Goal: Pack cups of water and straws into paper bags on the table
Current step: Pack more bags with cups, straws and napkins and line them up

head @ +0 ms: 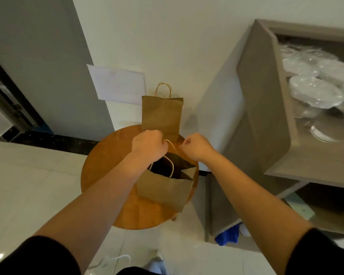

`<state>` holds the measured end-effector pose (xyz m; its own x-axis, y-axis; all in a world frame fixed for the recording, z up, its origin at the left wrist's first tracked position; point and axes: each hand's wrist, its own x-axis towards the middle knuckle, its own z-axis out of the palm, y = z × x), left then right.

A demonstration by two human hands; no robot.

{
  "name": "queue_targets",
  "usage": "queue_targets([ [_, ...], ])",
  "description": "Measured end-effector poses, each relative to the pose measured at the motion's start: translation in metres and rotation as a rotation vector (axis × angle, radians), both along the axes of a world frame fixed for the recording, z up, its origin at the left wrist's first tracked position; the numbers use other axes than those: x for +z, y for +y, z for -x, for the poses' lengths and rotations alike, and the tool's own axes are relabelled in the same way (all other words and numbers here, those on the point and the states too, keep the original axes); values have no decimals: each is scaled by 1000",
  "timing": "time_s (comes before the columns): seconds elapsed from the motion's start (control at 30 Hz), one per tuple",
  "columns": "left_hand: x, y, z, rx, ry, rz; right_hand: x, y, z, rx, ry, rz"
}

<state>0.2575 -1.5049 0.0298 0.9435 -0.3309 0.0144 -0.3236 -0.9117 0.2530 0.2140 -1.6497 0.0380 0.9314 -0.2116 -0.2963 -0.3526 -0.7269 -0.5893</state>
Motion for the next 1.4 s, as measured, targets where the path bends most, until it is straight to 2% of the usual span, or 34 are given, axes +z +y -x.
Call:
queue_targets([
  [0.2,48,-59,90,-130,-121,173,40,-33,104,3,-107,2],
  [0.47,90,-142,178,-312,-30,364,91,-117,199,-165,-268,13],
  [0.63,105,-201,191,-426,18,422,106,-176,207,-327,-390,76],
  [0.77,109,-251,179,-440,29,423,117,-218,195,-449,-507,148],
  [0.97,108,-315,148,-468,160,613,142,-268,157,-512,-731,338],
  [1.03,107,-327,141,-450,199,650,145,-279,146,-466,-676,377],
  [1.1,106,-338,133,-419,223,675,145,-291,132,-425,-529,396],
  [1.2,102,-347,126,-379,280,726,143,-301,121,-382,-388,301],
  [1.4,93,-350,123,-352,314,752,143,-303,127,-371,-411,340],
])
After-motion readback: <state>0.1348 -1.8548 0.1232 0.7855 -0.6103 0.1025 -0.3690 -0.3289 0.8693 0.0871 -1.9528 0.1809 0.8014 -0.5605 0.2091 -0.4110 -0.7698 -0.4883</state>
